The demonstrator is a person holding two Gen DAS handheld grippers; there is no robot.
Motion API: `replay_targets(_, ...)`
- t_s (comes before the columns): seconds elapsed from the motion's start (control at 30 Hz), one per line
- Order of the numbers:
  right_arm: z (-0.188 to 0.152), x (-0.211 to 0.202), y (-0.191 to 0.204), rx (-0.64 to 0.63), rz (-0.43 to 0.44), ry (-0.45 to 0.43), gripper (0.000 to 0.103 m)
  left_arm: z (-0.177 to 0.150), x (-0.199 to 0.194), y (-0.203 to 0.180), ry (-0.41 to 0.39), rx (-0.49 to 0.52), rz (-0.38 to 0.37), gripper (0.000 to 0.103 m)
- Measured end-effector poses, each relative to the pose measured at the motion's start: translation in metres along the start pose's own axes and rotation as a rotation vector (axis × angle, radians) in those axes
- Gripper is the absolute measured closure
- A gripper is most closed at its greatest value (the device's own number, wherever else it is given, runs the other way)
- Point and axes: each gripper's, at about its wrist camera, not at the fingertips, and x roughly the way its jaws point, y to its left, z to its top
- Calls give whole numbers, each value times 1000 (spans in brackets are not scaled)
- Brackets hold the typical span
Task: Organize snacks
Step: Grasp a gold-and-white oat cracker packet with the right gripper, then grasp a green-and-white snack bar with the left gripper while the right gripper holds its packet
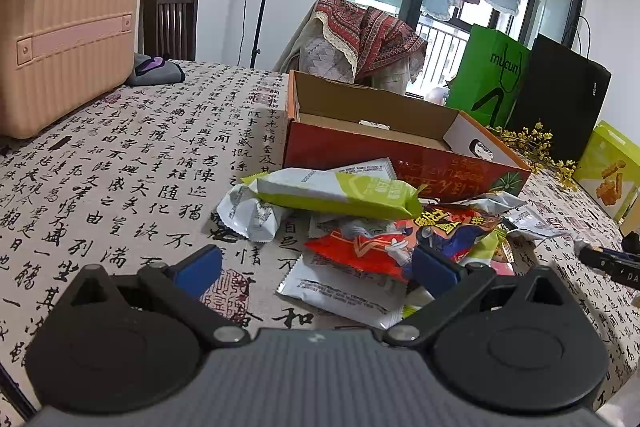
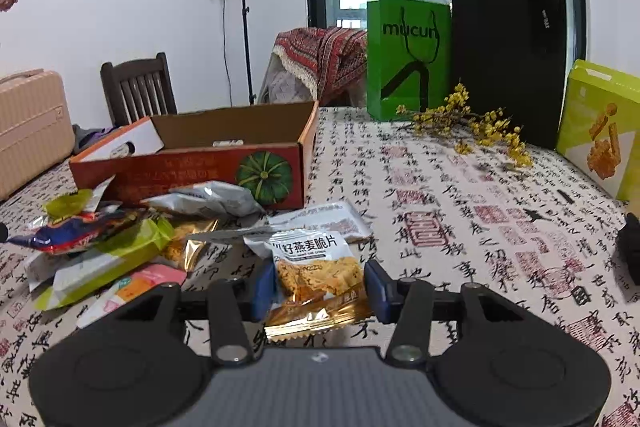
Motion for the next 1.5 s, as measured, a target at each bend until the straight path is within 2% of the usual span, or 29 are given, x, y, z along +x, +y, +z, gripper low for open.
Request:
replay_targets(0.27, 13, -17, -5, -3, -21, -76, 56, 13, 3, -3, -4, -6, 14, 0)
replay_targets(0.4, 16, -15, -1, -14, -9, -77, 56, 34, 18, -14, 21, -20, 44, 0)
replay_targets(0.5, 15, -9, 6, -17, 16, -64, 56, 56, 39, -23, 63, -52, 111, 0)
replay_targets(0.53, 15, -7, 9, -18, 27, -60, 56, 65, 49, -27, 81, -74, 164, 0)
replay_targets(0.6, 14, -5, 13, -22, 41, -53, 56, 76, 65, -30, 105, -113, 223, 0)
replay_targets(0.73, 12, -2, 19, -29, 63, -44, 56, 92, 94, -37, 179, -183, 256, 0)
replay_targets(0.9, 11, -1, 17, -16, 75, -41, 56, 85, 118, -35, 255, -282, 321, 0)
replay_targets(1.0, 8, 2, 14, -5, 78, -32, 56, 78, 126, -33, 276, -277, 346, 0)
replay_targets(1.1, 6, 3, 12, 2, 84, -28, 56, 73, 122, -31, 268, -257, 326, 0)
replay_targets(1.17, 4, 4, 11, 6, 85, -25, 56, 69, 117, -26, 275, -245, 285, 3)
replay_targets(1.27, 2, 5, 9, 15, 86, -21, 56, 62, 107, -14, 286, -254, 250, 12)
replay_targets(1.33, 1, 6, 9, 16, 88, -18, 56, 58, 101, -6, 289, -262, 237, 26)
replay_targets(1.37, 0, 6, 9, 16, 89, -17, 56, 56, 98, -3, 292, -259, 224, 29)
replay_targets(1.47, 0, 8, 11, 15, 94, -14, 56, 54, 93, 3, 285, -232, 214, 49)
replay_targets(1.5, 0, 8, 12, 14, 95, -12, 56, 54, 93, 5, 286, -222, 218, 58)
